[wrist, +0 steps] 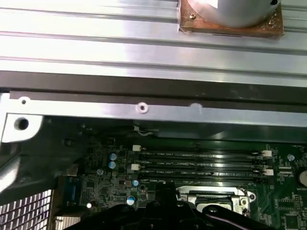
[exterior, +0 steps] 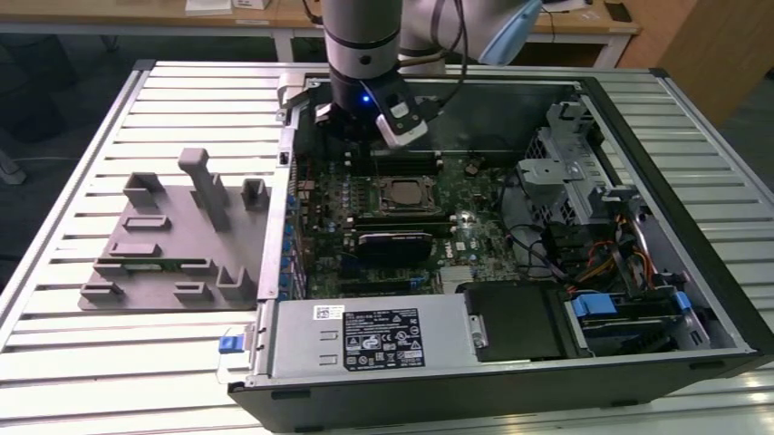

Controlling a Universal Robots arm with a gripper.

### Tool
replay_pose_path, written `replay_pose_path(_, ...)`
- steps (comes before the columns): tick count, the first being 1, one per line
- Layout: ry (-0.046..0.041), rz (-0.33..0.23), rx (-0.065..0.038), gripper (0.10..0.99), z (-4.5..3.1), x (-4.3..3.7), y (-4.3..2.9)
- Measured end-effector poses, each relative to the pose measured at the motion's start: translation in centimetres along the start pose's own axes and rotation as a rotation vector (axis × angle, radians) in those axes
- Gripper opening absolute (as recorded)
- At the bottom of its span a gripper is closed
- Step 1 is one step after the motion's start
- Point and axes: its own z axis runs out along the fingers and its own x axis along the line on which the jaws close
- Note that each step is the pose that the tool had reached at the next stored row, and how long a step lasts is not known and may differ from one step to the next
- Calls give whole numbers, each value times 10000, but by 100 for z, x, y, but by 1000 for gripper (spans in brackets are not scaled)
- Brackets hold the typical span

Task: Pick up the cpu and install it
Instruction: 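Install the first cpu locking lever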

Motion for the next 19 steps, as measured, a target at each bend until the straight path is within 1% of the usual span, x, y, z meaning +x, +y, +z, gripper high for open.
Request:
replay_pose_path(4, 4, 1, 13, 106, 3, -119, -4)
replay_pose_path(6, 5, 0, 49, 106, 6, -186, -6)
replay_pose_path(9, 7, 0, 131, 106, 9, -272, -9)
replay_pose_path(11, 8, -1, 163, 106, 9, -292, -10)
replay_pose_path(15, 8, 4, 167, 106, 9, -292, -10)
replay_pose_path(16, -7, 35, 194, 106, 12, -293, -10)
replay_pose_path(17, -52, 92, 252, 106, 13, -293, -11)
replay_pose_path(19, -191, 229, 341, 106, 22, -292, -13)
